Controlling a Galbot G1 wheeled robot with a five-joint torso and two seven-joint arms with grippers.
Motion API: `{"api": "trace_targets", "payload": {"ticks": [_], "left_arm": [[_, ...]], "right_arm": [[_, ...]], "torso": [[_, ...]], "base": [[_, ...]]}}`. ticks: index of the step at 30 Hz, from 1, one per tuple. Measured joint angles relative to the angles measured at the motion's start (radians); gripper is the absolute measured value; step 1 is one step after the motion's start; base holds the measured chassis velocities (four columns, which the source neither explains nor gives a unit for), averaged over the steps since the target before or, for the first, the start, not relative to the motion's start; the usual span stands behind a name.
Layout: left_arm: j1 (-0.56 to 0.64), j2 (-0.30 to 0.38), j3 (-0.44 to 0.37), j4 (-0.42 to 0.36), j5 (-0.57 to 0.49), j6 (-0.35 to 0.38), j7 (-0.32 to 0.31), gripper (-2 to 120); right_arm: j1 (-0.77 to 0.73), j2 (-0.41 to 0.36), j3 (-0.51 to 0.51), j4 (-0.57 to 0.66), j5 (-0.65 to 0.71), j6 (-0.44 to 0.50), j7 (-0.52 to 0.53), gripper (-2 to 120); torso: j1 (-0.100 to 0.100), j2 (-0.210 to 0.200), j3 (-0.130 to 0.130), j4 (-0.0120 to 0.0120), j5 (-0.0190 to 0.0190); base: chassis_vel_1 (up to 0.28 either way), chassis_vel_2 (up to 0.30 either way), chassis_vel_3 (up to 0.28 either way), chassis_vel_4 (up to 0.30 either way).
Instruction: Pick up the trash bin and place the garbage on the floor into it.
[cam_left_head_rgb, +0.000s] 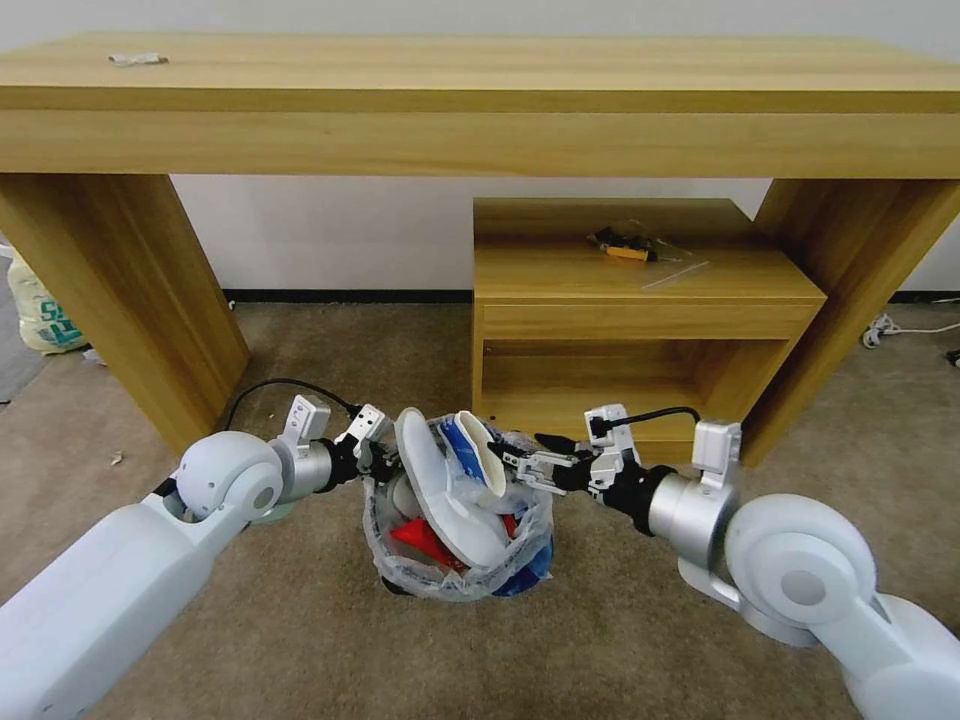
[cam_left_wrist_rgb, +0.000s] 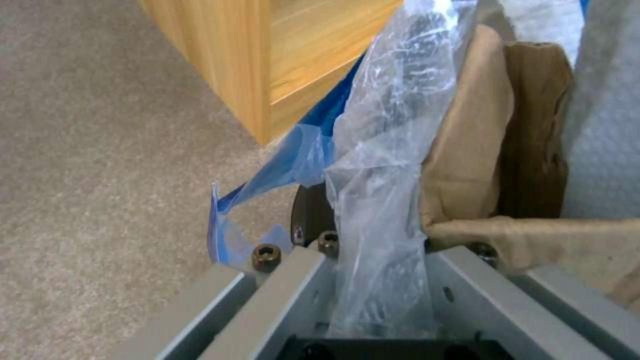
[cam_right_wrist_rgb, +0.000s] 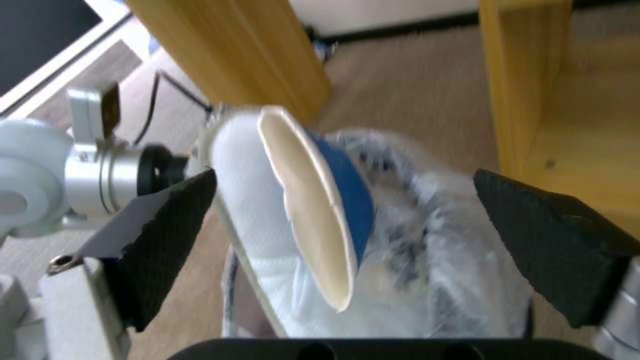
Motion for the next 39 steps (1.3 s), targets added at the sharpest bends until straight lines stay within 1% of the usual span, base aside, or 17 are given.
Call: {"api": "trace_targets", "payload": {"ticks": [3,4,6,7,10,12,15,16,19,20,23,24,27,28,32,36,39], "left_arm": [[0.011,0.01,-0.017,0.002,-0.007,0.0,-0.007,0],[0.011,0.01,-0.017,0.002,-0.007,0.0,-0.007,0],[0.018,0.021,-0.028,0.005,-0.009,0.0,-0.008,0],[0.018,0.021,-0.028,0.005,-0.009,0.0,-0.008,0],[0.027,0.035,-0.044,0.01,-0.011,0.001,-0.008,0],[0.029,0.037,-0.049,0.011,-0.014,0.001,-0.009,0],[0.036,0.039,-0.062,0.018,-0.029,0.001,-0.038,0],[0.036,0.039,-0.062,0.018,-0.029,0.001,-0.038,0],[0.054,0.035,-0.082,0.035,-0.045,0.001,-0.1,0],[0.054,0.035,-0.082,0.035,-0.045,0.001,-0.1,0],[0.083,0.014,-0.122,0.07,-0.049,0.001,-0.149,0],[0.083,0.014,-0.122,0.07,-0.049,0.001,-0.149,0],[0.115,-0.002,-0.169,0.094,-0.053,0.001,-0.173,0],[0.115,-0.002,-0.169,0.094,-0.053,0.001,-0.173,0],[0.155,0.006,-0.194,0.113,-0.05,0.001,-0.191,0],[0.182,0.028,-0.195,0.121,-0.044,0.001,-0.193,0],[0.192,0.048,-0.191,0.121,-0.045,0.001,-0.193,0]], "right_arm": [[-0.048,0.002,0.036,-0.013,-0.156,0.056,-0.059,100],[-0.048,0.002,0.036,-0.013,-0.156,0.056,-0.059,100],[-0.094,0.01,0.076,-0.031,-0.27,0.1,-0.117,100],[-0.094,0.01,0.076,-0.031,-0.27,0.1,-0.117,100],[-0.162,0.029,0.142,-0.049,-0.359,0.145,-0.152,100],[-0.178,0.036,0.16,-0.056,-0.375,0.154,-0.153,100],[-0.219,0.061,0.224,-0.089,-0.423,0.18,-0.153,100],[-0.219,0.061,0.224,-0.089,-0.423,0.18,-0.153,100],[-0.283,0.09,0.308,-0.114,-0.447,0.194,-0.154,100],[-0.283,0.09,0.308,-0.114,-0.447,0.194,-0.154,100],[-0.38,0.143,0.427,-0.126,-0.489,0.212,-0.196,100],[-0.38,0.143,0.427,-0.126,-0.489,0.212,-0.196,100],[-0.486,0.201,0.526,-0.136,-0.578,0.27,-0.259,100],[-0.486,0.201,0.526,-0.136,-0.578,0.27,-0.259,100],[-0.565,0.273,0.592,-0.156,-0.643,0.325,-0.307,100],[-0.578,0.303,0.615,-0.165,-0.65,0.344,-0.317,100],[-0.577,0.314,0.622,-0.17,-0.648,0.349,-0.32,100]], "torso": [[0.0,0.0,0.0,0.0,0.0],[0.0,0.0,0.0,0.0,0.0],[0.0,0.0,0.0,0.0,0.0002],[0.0,0.0,0.0,0.0,0.0002],[0.0,0.0,0.0,0.0,0.0001],[0.0,0.0,0.0,0.0,0.0002],[0.0,0.0,0.0,0.0,0.0001],[0.0,0.0,0.0,0.0,0.0001],[0.0,0.0,0.0,0.0001,0.0],[0.0,0.0,0.0,0.0001,0.0],[0.0,0.0,0.0,-0.0001,0.0],[0.0,0.0,0.0,-0.0001,0.0],[0.0,0.0,0.0,-0.0001,0.0],[0.0,0.0,0.0,-0.0001,0.0],[0.0,0.0,0.0,-0.0004,0.0001],[0.0,0.0,0.0,0.0001,-0.0001],[0.0,0.0,0.0,0.0,-0.0001]], "base": [[0.0,0.0,0.0,0.0],[0.0,0.0,0.0,0.0],[0.0,0.0,0.0,0.0],[0.0,0.0,0.0,0.0],[0.0,0.0,0.0,0.0],[0.0,0.0,0.0,0.0],[0.0,0.0,0.0,0.0],[0.0,0.0,0.0,0.0],[0.0,0.0,0.0,0.0],[0.0,0.0,0.0,0.0],[0.0,0.0,0.0,0.0],[0.0,0.0,0.0,0.0],[0.0,0.0,0.0,0.0],[0.0,0.0,0.0,0.0],[0.0,0.0,0.0,0.0],[0.0,0.0,0.0,0.0],[0.0,0.0,0.0,0.0]]}}
